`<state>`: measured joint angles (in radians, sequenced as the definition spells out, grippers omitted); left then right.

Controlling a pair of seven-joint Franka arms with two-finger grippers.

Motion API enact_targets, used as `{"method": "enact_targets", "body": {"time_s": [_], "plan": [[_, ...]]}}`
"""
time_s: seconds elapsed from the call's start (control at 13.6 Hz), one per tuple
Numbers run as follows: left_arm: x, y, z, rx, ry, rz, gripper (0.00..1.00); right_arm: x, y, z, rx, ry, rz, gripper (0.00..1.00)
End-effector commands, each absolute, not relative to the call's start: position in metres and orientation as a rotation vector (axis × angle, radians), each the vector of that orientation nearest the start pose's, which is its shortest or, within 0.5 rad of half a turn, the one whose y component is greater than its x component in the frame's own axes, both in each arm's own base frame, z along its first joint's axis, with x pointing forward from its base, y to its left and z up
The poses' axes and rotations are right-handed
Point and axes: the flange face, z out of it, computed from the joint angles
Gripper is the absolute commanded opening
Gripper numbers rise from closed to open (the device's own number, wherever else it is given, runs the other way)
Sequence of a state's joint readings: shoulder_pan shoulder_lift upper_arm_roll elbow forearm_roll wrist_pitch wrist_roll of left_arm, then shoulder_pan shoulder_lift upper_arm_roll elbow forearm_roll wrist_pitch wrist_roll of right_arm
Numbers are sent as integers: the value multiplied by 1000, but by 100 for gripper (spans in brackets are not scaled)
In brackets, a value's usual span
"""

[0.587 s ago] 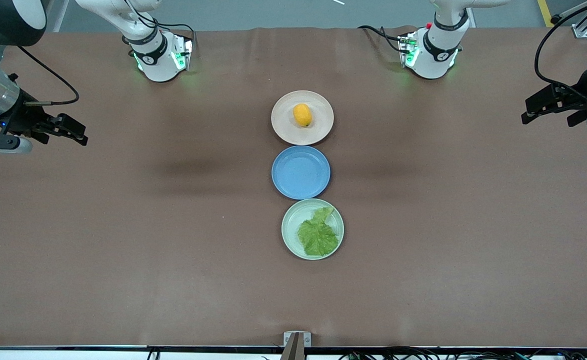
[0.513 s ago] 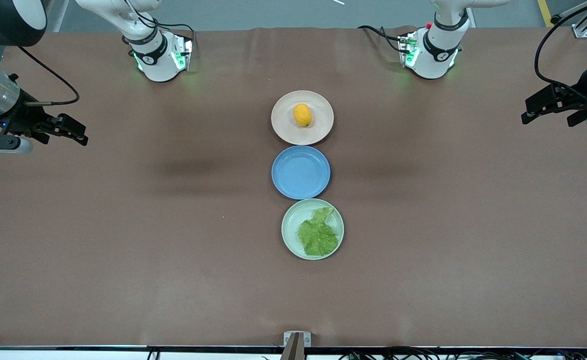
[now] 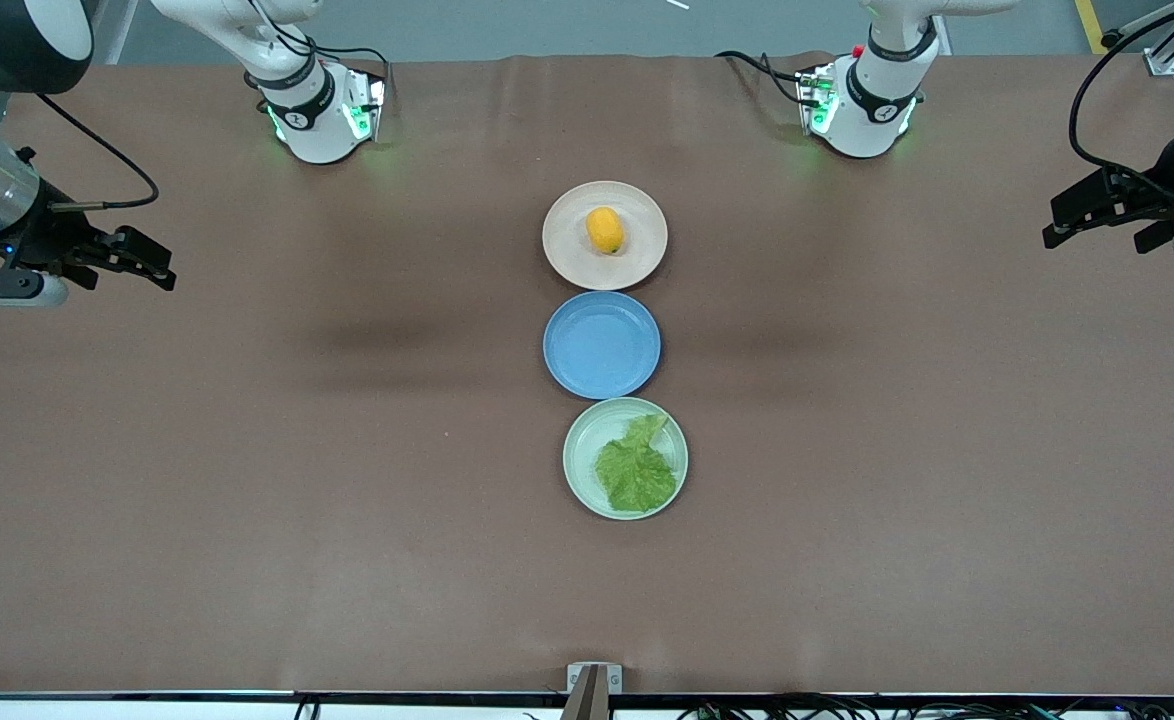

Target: Pick lemon and lettuce from plates

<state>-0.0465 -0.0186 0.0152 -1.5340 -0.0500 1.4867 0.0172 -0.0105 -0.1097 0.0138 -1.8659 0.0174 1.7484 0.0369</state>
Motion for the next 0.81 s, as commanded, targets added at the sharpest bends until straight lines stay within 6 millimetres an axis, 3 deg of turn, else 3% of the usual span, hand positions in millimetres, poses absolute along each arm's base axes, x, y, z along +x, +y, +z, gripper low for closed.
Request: {"method": "enact_targets", "body": {"time_s": [0.0,0.22,0.44,0.59,0.73], "plan": [[547,-29,634,-3182,100,94,100,528,-1,567,-3139,40,-14,100],[566,-63,602,-3224,169,157,100,538,-4,566,-3138,57,-2,100],[591,-124,556,-3250,73,166,100,549,-12,565,-3137,78,-17,100],[610,-164,515,-3269,-22,167,100,559,-11,561,-3137,64,-10,100],[622,-216,460,-3274,-117,197,100,571,-5,552,-3180,23,9,100]]}}
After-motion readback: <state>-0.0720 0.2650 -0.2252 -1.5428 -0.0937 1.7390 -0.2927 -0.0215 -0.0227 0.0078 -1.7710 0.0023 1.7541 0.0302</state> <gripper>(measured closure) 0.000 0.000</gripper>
